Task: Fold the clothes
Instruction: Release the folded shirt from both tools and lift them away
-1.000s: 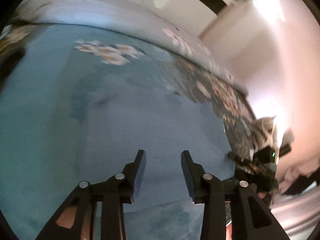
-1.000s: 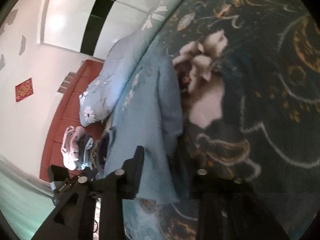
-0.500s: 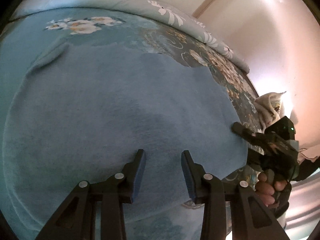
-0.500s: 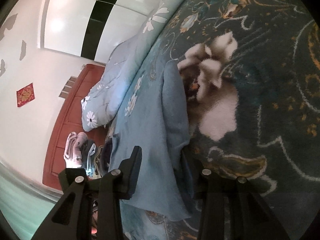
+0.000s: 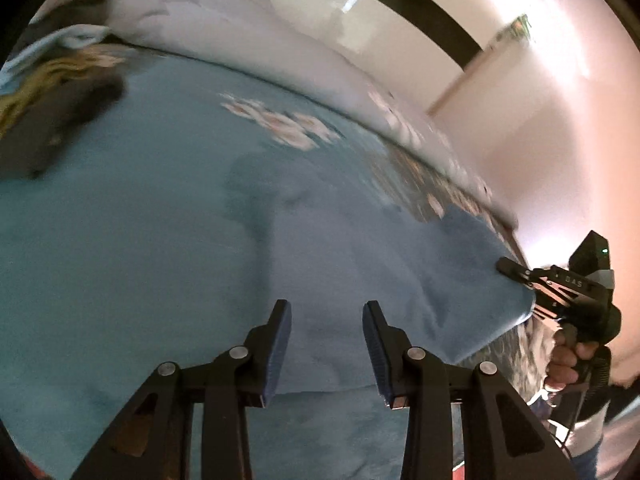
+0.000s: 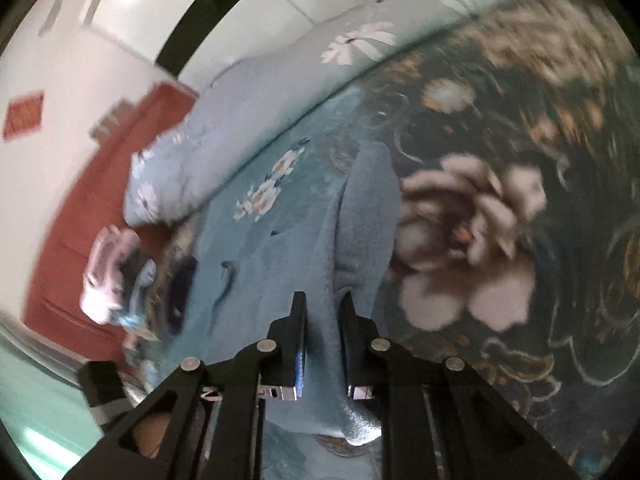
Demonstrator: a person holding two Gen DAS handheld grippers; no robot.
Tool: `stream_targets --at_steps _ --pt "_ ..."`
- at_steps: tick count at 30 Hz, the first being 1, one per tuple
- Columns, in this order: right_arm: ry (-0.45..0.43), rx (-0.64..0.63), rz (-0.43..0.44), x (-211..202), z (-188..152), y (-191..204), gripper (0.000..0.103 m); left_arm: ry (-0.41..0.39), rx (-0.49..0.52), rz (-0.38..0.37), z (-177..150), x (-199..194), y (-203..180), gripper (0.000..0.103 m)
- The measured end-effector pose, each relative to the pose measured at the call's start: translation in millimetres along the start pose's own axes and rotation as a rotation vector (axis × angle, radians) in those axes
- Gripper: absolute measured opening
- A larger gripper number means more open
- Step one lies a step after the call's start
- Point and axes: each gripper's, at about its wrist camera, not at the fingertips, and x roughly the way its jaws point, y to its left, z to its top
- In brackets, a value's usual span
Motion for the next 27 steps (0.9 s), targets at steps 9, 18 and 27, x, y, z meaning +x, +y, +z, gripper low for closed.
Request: stream_targets --at_steps 9,18,27 --pt "0.038 -0.256 -0.059 32.5 -1.9 119.0 0.015 -0.085 -0.140 -0.005 -5.9 -42.1 61.8 0.046" --pt "0.197 -0.440 -0.142 123.7 -67.6 176.5 0.015 -0.093 -0.226 -0.008 -21.4 -52.2 101.2 0.047" --pt "0.223 -0.491 -0.172 135.1 -99.8 188.6 0.029 -0.070 -0.248 -0.023 -22.6 -43.0 113.6 0.049"
